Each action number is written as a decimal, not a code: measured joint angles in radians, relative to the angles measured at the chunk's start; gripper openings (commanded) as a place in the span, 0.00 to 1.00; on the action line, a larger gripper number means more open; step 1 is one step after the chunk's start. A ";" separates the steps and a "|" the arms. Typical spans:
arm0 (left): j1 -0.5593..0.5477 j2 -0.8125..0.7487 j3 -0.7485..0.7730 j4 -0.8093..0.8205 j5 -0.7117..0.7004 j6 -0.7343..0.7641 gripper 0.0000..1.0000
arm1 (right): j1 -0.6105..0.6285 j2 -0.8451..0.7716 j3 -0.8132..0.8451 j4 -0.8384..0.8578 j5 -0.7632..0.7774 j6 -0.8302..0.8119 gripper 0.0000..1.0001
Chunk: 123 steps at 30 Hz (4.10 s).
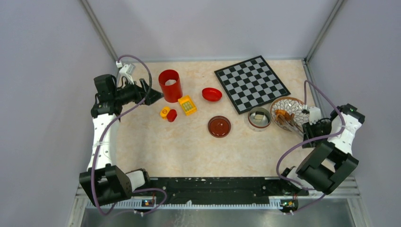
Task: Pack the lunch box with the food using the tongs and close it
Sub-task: Pick up the fake food from the plate, then place the fake food in the packing box.
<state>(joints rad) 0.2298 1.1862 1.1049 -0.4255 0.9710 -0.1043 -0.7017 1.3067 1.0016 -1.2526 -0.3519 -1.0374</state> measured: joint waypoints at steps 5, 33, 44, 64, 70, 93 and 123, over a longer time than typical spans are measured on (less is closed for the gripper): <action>0.000 0.000 -0.001 0.008 0.001 -0.006 0.99 | 0.019 0.000 0.001 -0.005 0.011 0.002 0.36; 0.000 0.000 -0.001 0.014 0.004 -0.025 0.99 | 0.183 0.048 0.055 0.051 0.122 0.083 0.18; 0.000 0.000 -0.001 0.014 0.004 -0.025 0.99 | 0.165 0.050 0.166 -0.029 0.068 0.093 0.00; 0.000 0.000 -0.001 0.014 0.004 -0.025 0.99 | 0.121 0.064 0.252 -0.091 -0.010 0.092 0.00; 0.000 0.000 -0.001 0.014 0.004 -0.025 0.99 | 0.121 0.063 0.260 -0.106 -0.019 0.092 0.00; 0.005 0.001 -0.006 0.022 -0.021 -0.030 0.99 | 0.717 0.183 0.622 0.085 -0.203 0.427 0.00; 0.041 -0.034 -0.041 0.074 -0.135 -0.143 0.99 | 1.284 0.777 1.145 0.453 -0.170 0.769 0.00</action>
<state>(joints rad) 0.2707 1.1526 1.0637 -0.3515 0.8356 -0.2474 0.5827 2.0842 2.1468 -0.7994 -0.5217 -0.2680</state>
